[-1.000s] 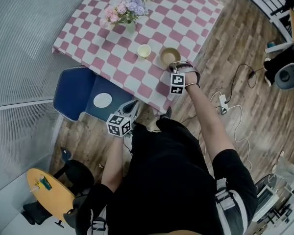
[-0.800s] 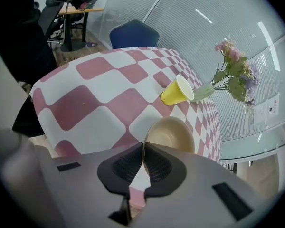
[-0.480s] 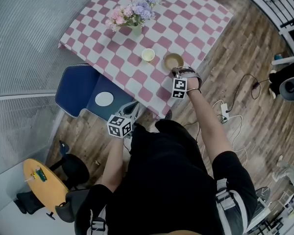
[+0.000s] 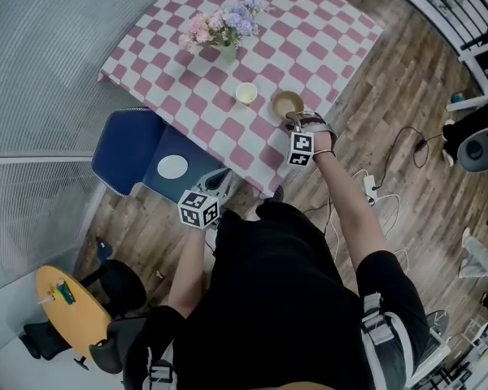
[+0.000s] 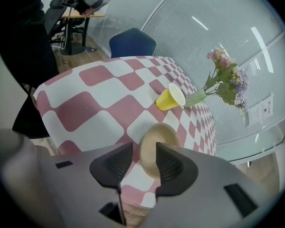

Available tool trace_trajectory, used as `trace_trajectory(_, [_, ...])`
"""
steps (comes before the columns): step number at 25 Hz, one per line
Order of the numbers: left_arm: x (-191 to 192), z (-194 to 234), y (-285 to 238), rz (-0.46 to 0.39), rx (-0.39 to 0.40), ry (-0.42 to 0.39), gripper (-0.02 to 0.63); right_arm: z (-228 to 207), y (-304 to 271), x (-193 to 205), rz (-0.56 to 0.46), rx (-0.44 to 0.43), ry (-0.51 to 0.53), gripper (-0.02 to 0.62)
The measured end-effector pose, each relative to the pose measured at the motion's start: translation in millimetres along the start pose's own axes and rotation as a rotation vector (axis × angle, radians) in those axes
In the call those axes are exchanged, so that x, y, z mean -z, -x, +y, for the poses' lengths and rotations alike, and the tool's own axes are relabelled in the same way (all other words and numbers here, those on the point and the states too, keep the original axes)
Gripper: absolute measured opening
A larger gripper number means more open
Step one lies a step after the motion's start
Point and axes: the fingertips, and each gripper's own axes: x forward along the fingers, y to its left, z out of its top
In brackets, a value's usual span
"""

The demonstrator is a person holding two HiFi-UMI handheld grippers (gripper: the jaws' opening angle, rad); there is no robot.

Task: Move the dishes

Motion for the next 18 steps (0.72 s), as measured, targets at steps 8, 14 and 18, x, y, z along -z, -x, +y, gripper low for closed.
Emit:
trace_trajectory(8, [6,24,41,-0.002,0.006,-0.008,0.021,7,31,-33,-0.053,0.058,-0.035,0.170])
trace_trajectory(14, [8,59,83,-0.032,-0.017,0.005,0.021,37,39,-81,-0.079,0.018,0.023,0.132])
trace_trajectory(18, [19,83,120,-0.056,-0.053,0.037,0.021,52,35,-126,-0.103,-0.005,0.054,0.118])
